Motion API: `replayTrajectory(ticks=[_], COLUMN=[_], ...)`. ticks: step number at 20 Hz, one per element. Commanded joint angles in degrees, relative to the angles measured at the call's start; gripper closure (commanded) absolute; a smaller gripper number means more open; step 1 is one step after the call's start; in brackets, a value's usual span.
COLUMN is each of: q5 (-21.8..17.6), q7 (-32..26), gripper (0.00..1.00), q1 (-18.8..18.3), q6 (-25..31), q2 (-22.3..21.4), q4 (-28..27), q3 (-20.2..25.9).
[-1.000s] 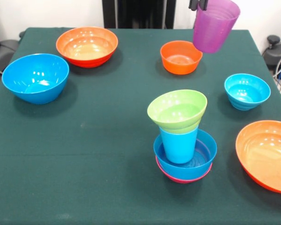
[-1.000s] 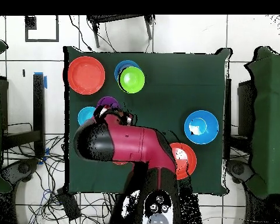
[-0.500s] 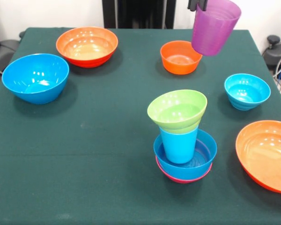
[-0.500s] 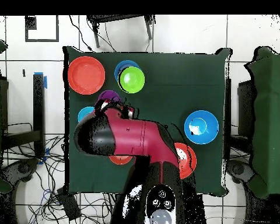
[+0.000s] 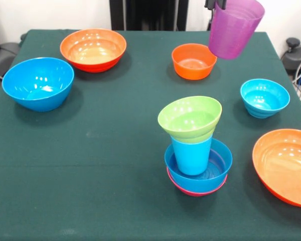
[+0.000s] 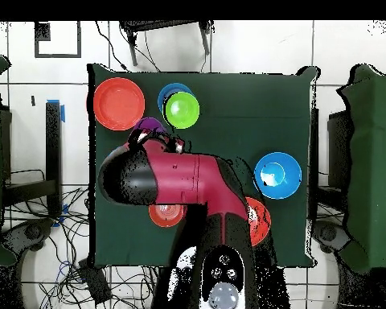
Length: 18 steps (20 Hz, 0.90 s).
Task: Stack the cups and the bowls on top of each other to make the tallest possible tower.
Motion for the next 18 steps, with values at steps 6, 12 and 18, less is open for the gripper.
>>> replayTrajectory(ticks=[6,12,18], q5=[-5.5,-7.1,-8.0], q7=[-8.2,-8.6,-8.6], gripper=[1.0,1.0,1.0], q1=[-4.6,-6.0,-6.7], q6=[6.4,6.8,7.6], q2=[4.6,5.8,6.3], q4=[-3.8,-5.4,-6.6], q3=[7.9,9.3,10.3])
